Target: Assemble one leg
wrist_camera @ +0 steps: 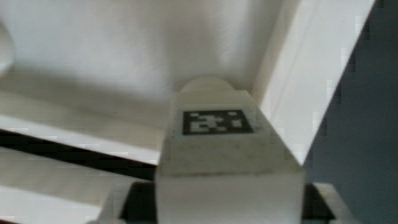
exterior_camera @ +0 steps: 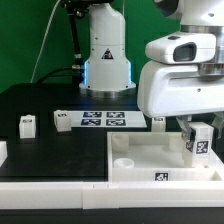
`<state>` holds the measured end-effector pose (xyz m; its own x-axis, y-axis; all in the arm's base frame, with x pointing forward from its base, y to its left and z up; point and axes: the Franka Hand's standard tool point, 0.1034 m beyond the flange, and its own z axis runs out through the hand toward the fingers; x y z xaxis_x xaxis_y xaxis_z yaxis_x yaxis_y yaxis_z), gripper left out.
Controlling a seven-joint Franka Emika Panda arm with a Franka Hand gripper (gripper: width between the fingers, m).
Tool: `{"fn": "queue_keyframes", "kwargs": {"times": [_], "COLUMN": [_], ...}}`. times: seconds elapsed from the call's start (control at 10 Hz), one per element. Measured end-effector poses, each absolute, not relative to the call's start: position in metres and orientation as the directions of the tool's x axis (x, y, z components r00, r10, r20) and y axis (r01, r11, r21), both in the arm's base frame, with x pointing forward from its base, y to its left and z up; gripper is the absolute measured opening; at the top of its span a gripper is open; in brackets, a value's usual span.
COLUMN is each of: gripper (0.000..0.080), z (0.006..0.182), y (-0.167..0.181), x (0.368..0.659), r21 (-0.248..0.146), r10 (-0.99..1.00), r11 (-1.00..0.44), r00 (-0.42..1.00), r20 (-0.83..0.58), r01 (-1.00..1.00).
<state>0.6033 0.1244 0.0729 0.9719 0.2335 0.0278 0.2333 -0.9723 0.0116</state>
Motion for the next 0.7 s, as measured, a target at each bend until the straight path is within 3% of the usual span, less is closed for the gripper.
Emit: {"fn": "queue_keyframes", "kwargs": {"times": [0.3, 0.7], "gripper": [0.0291, 0.0305], "z": [0.072, 0.074], "y": [0.122, 0.11], "x": [0.604, 0.603], "r21": [-0.009, 0.021], "r10": [-0.229, -0.601], "r11": [-0.973, -0.797], "r00": [0.973, 0.797], "r20": [0.031, 0.062], "r01": [-0.229, -0.603]}}
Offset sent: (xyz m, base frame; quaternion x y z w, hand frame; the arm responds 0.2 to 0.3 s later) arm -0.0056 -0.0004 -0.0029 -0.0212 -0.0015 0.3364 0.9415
